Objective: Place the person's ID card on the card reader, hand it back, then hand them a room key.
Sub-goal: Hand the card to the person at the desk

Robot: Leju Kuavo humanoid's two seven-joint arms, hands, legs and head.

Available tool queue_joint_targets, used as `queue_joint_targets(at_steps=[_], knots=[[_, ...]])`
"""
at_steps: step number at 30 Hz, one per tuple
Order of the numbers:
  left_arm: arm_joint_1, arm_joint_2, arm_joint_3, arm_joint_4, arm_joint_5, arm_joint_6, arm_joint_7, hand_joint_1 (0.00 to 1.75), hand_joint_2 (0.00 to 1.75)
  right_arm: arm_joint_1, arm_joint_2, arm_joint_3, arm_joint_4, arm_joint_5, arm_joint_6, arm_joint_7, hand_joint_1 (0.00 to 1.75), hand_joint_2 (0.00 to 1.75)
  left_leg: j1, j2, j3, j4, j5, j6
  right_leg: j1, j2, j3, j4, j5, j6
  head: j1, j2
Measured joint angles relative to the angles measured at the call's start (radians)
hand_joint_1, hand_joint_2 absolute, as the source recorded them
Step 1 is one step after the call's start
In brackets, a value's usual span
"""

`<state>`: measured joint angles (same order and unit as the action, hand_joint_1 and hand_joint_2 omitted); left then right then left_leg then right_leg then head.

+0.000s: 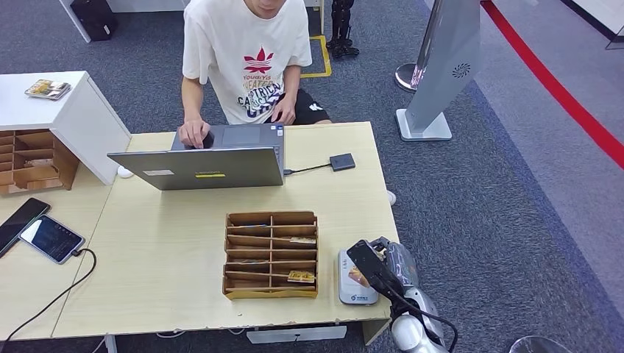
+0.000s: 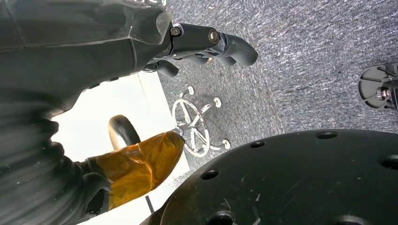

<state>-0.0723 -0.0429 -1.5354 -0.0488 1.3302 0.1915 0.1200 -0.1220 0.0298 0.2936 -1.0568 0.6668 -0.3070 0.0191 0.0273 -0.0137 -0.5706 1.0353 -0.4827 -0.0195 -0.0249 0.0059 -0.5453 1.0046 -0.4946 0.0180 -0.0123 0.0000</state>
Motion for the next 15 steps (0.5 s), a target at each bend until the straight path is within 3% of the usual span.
queue_joint_targets(at_steps=[15], knots=[[0.0,0.0,0.0,0.0,0.0,0.001,0.0,0.0,1.75,0.0,0.0,0.0,0.0,0.0,0.001,0.0,1.75,1.75,0.0,0.0,0.0,0.0,0.0,0.0,0.0,0.0,0.0,0.0,0.0,0.0,0.0,0.0]])
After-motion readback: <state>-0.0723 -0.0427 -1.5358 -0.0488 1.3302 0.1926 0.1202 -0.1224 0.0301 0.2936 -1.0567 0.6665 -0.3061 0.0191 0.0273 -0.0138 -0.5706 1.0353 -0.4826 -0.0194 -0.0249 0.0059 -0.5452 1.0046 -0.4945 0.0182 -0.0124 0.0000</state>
